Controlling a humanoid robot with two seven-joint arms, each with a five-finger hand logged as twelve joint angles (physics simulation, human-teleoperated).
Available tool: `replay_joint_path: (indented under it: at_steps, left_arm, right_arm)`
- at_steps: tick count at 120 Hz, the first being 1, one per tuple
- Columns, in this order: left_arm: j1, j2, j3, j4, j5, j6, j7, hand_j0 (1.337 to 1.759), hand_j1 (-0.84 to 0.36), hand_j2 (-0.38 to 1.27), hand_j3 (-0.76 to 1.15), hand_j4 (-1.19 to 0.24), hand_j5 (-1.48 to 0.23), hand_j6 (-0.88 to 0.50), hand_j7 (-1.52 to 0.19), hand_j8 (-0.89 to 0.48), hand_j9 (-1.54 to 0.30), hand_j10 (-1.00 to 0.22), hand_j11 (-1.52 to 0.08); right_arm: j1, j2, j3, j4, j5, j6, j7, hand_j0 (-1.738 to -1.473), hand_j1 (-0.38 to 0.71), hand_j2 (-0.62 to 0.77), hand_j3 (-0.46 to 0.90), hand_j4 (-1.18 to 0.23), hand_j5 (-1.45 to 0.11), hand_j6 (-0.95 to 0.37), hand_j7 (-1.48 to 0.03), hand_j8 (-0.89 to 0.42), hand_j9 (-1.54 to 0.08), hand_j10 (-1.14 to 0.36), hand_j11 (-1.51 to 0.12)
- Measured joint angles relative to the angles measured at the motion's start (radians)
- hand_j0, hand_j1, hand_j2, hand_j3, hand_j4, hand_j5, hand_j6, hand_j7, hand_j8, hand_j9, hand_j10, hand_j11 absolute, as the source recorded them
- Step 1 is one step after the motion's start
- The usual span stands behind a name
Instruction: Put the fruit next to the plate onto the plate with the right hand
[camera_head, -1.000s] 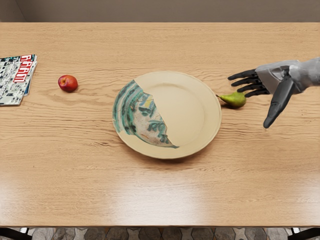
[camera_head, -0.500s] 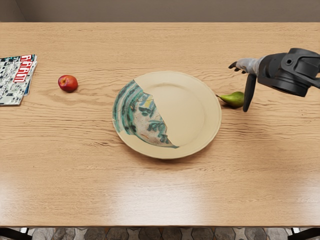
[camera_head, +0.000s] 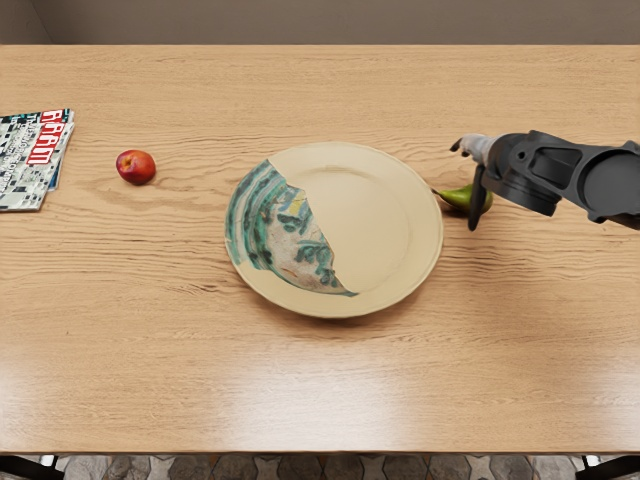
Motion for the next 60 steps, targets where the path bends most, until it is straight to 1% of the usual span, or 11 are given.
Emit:
replay_joint_path:
  at_steps: [18,60]
  left_arm:
    - [0.000,0.000,0.000,0.000,0.000,0.000,0.000,1.658,0.35,0.00,0.00,0.00,0.00,0.00,0.00,0.00,0.00,0.00,0.00]
    - [0.000,0.000,0.000,0.000,0.000,0.000,0.000,1.658,0.35,0.00,0.00,0.00,0.00,0.00,0.00,0.00,0.00,0.00,0.00]
  right_arm:
    - [-0.023,0.017,0.002,-0.021,0.000,-0.042,0.000,-1.658,-0.23,-0.02,0.00,-0.11,-0.13,-0.11,-0.13,-0.11,-0.13,-0.11,-0.13]
    - [-0.053,0.055,0.003,-0.083,0.009,-0.072,0.000,-1.658,-0.15,-0.03,0.00,-0.17,-0.22,-0.17,-0.22,-0.17,-0.22,-0.17,-0.22]
